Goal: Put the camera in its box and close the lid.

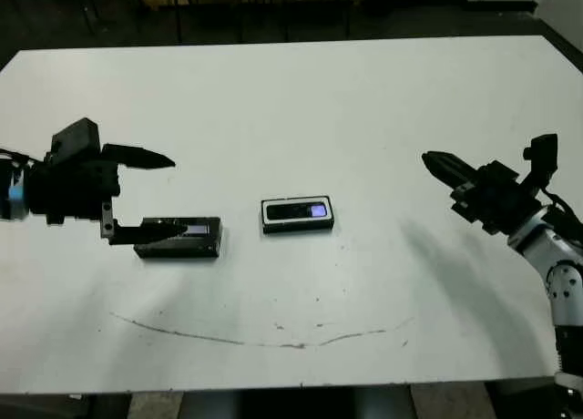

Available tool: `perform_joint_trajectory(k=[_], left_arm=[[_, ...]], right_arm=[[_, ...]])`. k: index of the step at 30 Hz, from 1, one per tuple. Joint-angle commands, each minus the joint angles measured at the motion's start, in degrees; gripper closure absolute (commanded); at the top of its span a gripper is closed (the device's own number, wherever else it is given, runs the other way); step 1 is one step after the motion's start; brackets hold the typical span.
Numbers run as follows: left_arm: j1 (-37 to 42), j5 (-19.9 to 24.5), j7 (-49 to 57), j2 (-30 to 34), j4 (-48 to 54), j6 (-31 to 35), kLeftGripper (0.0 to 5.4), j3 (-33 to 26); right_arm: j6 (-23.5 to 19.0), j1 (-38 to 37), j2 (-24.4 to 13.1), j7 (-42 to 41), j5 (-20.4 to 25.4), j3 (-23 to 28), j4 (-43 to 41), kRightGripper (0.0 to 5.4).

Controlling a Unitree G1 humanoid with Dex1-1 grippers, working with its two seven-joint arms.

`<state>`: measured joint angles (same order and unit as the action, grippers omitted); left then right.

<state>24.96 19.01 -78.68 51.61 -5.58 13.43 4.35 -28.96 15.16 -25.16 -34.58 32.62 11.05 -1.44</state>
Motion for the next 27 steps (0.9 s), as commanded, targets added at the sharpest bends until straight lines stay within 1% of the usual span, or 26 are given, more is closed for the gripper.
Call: perform_joint_trajectory(k=[1,5,7,11,15,16,19,24,27], left_arm=[[3.4,-2.9,-4.3,0.0,-4.9,-2.4,0.01,3.2],[6.0,-6.8,-6.9,-0.7,-7.5,-6.3,0.01,6.9],[6.7,-8.6,-7.3,-1.2,-8.6,-8.7,0.01,8.2],[7.6,-10.3,-8.5,-2.8,-10.4,-11.8,0.01,9.8],[8.6,-12.0,-9.3,-4.2,-12.3,-12.0,0.01,11.6],[8.6,-12.4,-9.2,-4.5,-12.5,-12.1,0.01,12.0],[8.6,-12.7,-9.4,-5.6,-13.4,-12.8,0.01,12.4],[8.6,-13.1,-9.2,-6.8,-15.1,-13.5,0.01,12.7],[9.0,-13.8,-8.9,-7.2,-16.3,-12.8,0.01,13.1]], right_arm=[[-1.0,-1.1,-0.2,0.2,-0.6,0.0,0.6,5.40],[-1.7,-1.5,-0.4,0.8,-0.6,0.4,0.6,5.40],[-1.3,-1.7,-0.6,0.7,-1.1,0.4,0.5,5.40],[-2.2,-2.0,-1.3,0.6,-1.5,0.3,-0.6,5.40],[-2.5,-2.1,-1.5,0.5,-2.0,0.2,-0.7,5.40],[-3.1,-2.1,-1.4,0.2,-1.6,0.3,-0.8,5.40],[-5.0,-2.5,-1.4,1.1,-1.2,0.6,-3.3,5.40],[-6.0,-3.0,-1.3,1.9,-1.4,0.7,-4.8,5.40],[-8.1,-3.4,-1.2,2.5,0.3,1.4,-7.3,5.40]])
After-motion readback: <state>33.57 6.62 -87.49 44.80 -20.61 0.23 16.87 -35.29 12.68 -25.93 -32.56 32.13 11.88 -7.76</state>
